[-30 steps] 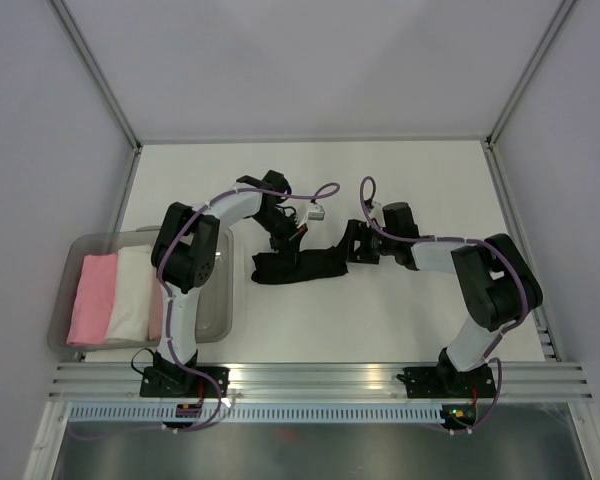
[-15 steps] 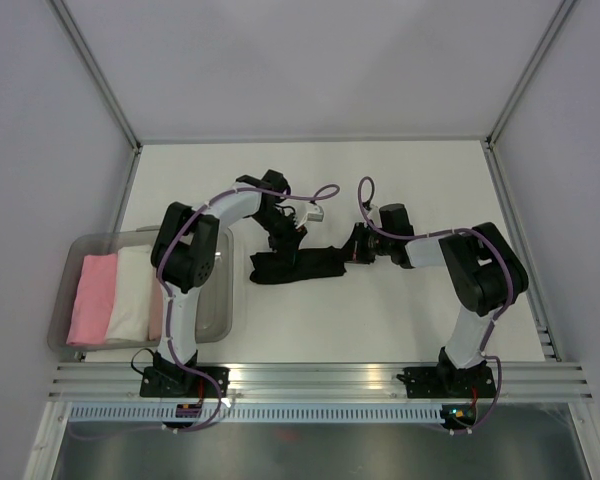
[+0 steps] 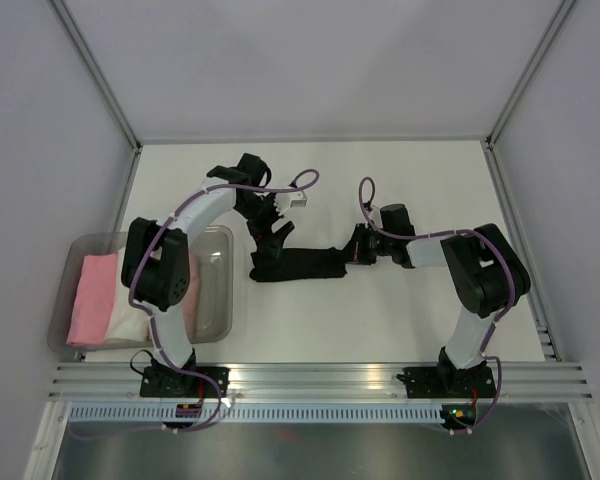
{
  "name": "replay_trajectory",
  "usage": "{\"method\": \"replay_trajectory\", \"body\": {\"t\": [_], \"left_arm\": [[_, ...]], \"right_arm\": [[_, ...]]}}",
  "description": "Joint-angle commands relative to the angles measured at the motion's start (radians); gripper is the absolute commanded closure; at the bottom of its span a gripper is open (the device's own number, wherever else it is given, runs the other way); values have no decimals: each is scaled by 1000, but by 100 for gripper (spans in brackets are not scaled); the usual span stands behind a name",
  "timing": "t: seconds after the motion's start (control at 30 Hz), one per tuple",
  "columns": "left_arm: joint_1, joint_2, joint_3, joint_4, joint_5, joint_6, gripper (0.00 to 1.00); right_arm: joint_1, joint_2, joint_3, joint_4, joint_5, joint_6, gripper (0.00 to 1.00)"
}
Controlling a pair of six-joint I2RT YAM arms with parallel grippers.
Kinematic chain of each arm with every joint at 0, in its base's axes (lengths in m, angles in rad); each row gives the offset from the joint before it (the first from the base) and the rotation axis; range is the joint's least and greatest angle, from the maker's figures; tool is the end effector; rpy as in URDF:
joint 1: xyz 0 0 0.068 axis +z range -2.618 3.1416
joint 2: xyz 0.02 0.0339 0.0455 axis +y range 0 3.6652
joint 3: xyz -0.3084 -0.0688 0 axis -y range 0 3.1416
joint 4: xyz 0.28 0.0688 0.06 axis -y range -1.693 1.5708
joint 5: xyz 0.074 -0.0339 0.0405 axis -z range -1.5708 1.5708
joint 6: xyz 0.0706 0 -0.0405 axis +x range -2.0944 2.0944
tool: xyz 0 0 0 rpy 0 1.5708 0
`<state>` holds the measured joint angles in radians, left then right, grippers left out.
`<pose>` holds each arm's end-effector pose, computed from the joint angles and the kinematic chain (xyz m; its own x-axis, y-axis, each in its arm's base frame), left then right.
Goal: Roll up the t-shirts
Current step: Place the rolled tshirt into the container
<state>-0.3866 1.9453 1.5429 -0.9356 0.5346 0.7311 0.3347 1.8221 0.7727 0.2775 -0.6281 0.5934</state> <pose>0.3986 -0.2011 0.2150 -0.3816 0.7757 -0.5027 0.9243 0.3153 -0.2150 0.3473 0.1647 0.1078 -0.9172 0.1601 -0.3649 -0.1817 0.6470 0.7405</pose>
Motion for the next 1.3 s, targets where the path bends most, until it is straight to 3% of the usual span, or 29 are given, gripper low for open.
{"method": "replay_trajectory", "body": {"t": [0.0, 0.17, 0.3, 0.47, 0.67, 0.77, 0.8, 0.87, 0.93, 1.0, 1.17, 1.23, 1.27], "left_arm": [[-8, -103, -66, 1, -71, 48, 2], [5, -72, -81, 61, -179, 4, 0], [26, -22, -70, 57, -127, -39, 0], [25, 4, -93, 11, -32, 31, 1], [32, 52, -133, -29, -15, 100, 9], [32, 78, -132, -48, -5, 120, 22], [32, 81, -130, -54, -4, 123, 33], [34, 86, -132, -57, 5, 126, 46], [35, 76, -130, -57, 31, 126, 68], [40, 57, -132, -57, 56, 128, 83], [43, 9, -155, -68, 59, 143, 94], [45, -2, -159, -86, 53, 149, 86], [45, -3, -161, -106, 35, 148, 73]], "right_arm": [[-5, -27, -10, -26, 13, -35, 100], [-5, -41, -9, -43, 10, -47, 99], [-8, -61, -13, -66, 13, -64, 100], [-14, -69, -23, -80, 7, -83, 100], [-19, -60, 2, -96, 2, -102, 100], [-20, -53, 26, -127, 10, -132, 100], [-20, -50, 33, -141, 10, -136, 100], [-22, -46, 54, -150, 7, -142, 100], [-20, -38, 66, -165, 1, -153, 100], [-22, -34, 85, -190, 1, -174, 100], [-22, -27, 128, -256, -1, -228, 100], [-20, -24, 145, -300, -8, -259, 100], [-22, -23, 160, -311, -24, -271, 100]]}}
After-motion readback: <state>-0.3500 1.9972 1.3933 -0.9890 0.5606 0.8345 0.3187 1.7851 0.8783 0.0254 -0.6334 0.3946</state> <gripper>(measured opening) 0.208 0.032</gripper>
